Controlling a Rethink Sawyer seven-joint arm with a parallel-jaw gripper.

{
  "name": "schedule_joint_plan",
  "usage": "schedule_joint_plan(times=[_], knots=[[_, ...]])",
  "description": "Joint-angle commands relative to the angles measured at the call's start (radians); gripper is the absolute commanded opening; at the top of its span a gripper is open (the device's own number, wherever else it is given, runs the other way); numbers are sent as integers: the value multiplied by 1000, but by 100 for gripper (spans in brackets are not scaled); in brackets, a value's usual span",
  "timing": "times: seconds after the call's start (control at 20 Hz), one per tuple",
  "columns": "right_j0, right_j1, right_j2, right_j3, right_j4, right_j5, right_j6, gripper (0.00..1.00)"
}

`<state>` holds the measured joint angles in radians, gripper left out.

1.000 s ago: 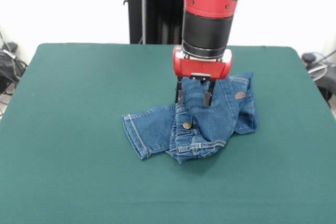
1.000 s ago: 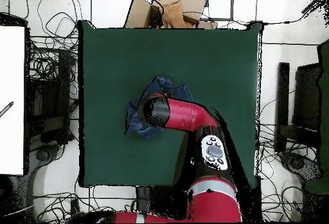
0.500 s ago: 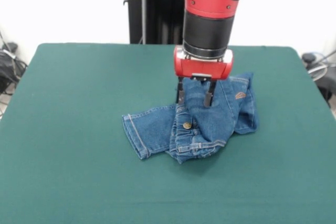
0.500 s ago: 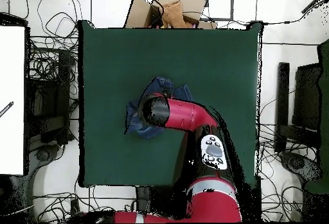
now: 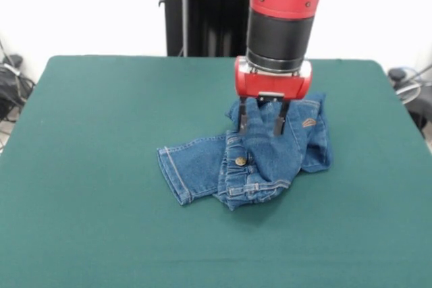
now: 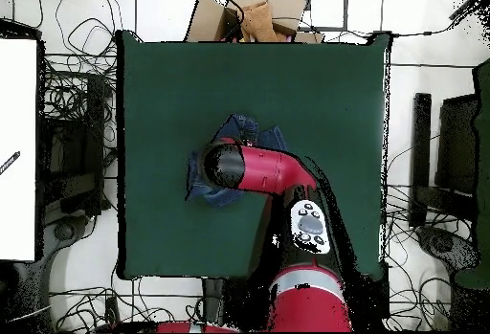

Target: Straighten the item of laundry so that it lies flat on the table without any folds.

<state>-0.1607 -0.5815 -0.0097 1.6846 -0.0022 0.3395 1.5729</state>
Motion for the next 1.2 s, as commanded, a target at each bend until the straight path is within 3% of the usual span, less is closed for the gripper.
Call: schedule_joint_plan(times=[0.05, 0.65, 1.2], knots=[[17, -27, 85, 40, -29, 23, 92, 100], [-16, -12, 85, 38, -52, -2, 67, 100], [-18, 54, 77, -3, -76, -43, 65, 100]])
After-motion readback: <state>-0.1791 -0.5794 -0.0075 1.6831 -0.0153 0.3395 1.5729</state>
